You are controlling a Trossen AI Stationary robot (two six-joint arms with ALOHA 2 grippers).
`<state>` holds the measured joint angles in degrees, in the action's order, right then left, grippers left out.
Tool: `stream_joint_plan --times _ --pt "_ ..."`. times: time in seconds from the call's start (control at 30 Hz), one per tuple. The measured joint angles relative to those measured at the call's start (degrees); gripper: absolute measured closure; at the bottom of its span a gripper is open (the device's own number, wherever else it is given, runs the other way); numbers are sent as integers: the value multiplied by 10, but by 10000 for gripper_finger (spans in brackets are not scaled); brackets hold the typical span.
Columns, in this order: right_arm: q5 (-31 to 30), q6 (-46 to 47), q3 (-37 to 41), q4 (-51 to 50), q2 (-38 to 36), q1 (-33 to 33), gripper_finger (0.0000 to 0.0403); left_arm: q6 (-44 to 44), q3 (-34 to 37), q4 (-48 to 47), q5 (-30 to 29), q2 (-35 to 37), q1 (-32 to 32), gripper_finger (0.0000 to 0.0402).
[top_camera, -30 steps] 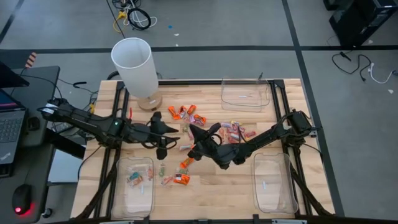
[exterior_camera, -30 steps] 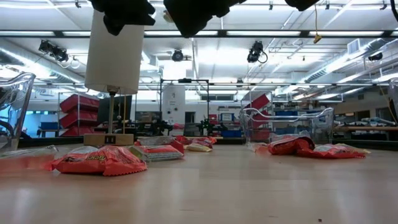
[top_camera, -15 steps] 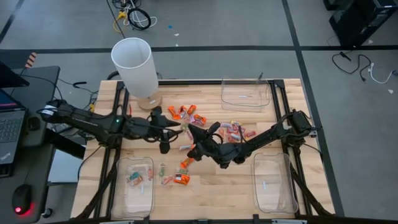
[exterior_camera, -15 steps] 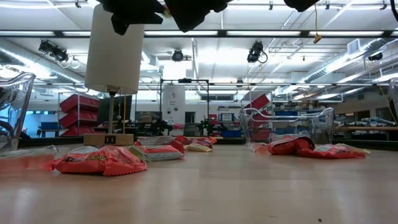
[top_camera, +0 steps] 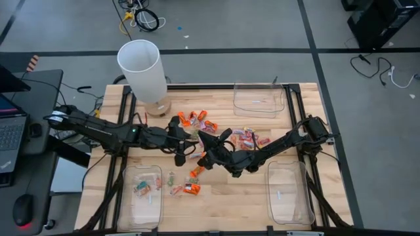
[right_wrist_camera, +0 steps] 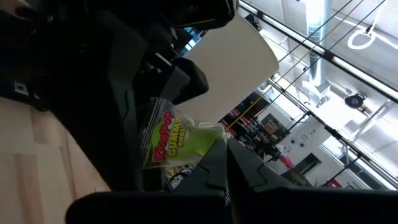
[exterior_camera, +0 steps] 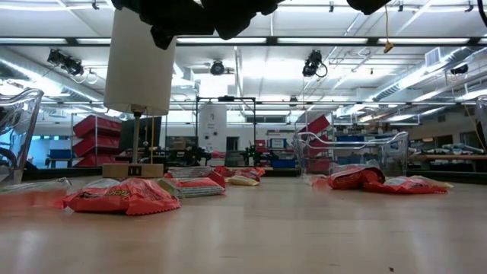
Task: Sort candy
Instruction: Put the green gummy into the bottom left transparent bin
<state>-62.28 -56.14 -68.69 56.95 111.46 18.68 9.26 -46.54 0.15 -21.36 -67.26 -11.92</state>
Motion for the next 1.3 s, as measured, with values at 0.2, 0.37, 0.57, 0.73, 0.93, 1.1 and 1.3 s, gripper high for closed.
stream_joint_plan --times 0.2,0.37,0.57,0.73,0.93,1.1,1.3 --pt "-3 0 0 0 0 0 403 0 0 1 1 5 0 394" --pt "-3 0 0 -4 0 0 402 0 0 -1 0 5 0 399" --pt "-33 -4 0 2 0 9 373 0 0 -9 0 10 -1 400" --pt "-81 -4 0 25 0 19 332 4 0 -43 -24 15 -1 401" --pt "-166 -11 0 28 0 22 300 27 -17 -123 -14 31 -14 401" --pt "-188 -13 4 33 0 22 294 68 -70 -287 21 42 -57 401" --pt "-187 -16 4 40 0 18 295 136 -135 -446 61 43 -130 401"
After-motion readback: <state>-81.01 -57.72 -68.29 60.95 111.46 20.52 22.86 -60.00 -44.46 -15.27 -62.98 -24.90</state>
